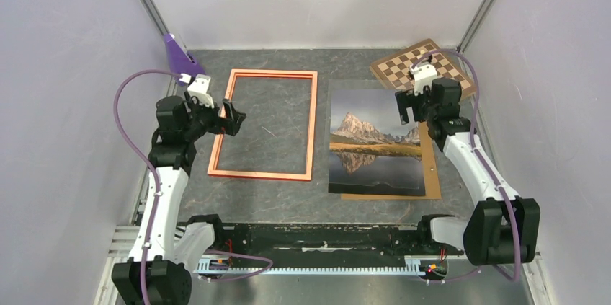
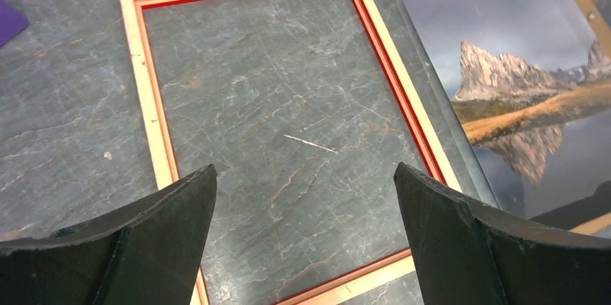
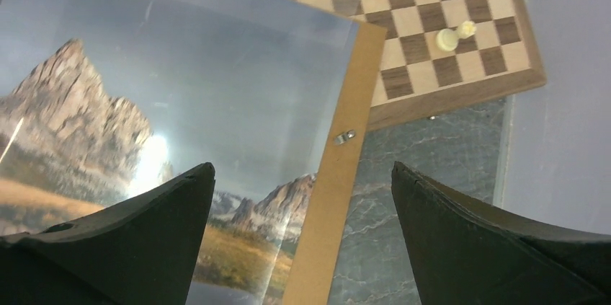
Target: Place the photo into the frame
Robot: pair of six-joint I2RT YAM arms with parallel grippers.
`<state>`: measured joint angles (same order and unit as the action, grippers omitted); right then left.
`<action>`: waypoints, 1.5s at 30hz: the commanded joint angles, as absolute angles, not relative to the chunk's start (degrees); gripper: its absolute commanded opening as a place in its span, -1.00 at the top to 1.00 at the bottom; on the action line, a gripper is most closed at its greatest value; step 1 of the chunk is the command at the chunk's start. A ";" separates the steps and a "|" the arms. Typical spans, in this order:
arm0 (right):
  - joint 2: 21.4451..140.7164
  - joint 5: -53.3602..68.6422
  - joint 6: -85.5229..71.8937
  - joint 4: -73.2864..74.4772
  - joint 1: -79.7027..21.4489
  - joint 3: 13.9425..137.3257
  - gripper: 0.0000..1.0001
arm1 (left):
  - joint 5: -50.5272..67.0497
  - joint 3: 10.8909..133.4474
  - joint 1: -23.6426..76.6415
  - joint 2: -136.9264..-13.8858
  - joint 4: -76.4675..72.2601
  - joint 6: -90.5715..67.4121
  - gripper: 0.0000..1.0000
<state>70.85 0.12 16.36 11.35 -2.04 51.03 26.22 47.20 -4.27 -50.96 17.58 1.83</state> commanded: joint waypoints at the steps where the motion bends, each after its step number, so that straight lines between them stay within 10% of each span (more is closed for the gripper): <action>1: 66.01 5.78 20.52 13.85 -2.05 47.72 -0.92 | 31.88 50.74 -2.00 -53.36 19.82 8.07 -1.00; 23: 57.67 11.88 27.38 4.81 -2.24 29.30 -0.96 | 35.52 69.11 27.07 -91.29 22.71 -8.33 -0.99; 37: 58.42 12.58 28.29 3.50 -2.55 27.16 -0.96 | 33.05 119.79 28.83 -131.57 35.83 -9.10 -0.97; 45: 59.06 14.32 27.77 3.69 -2.83 26.83 -0.96 | 25.54 127.50 28.83 -141.71 35.38 -17.32 -0.96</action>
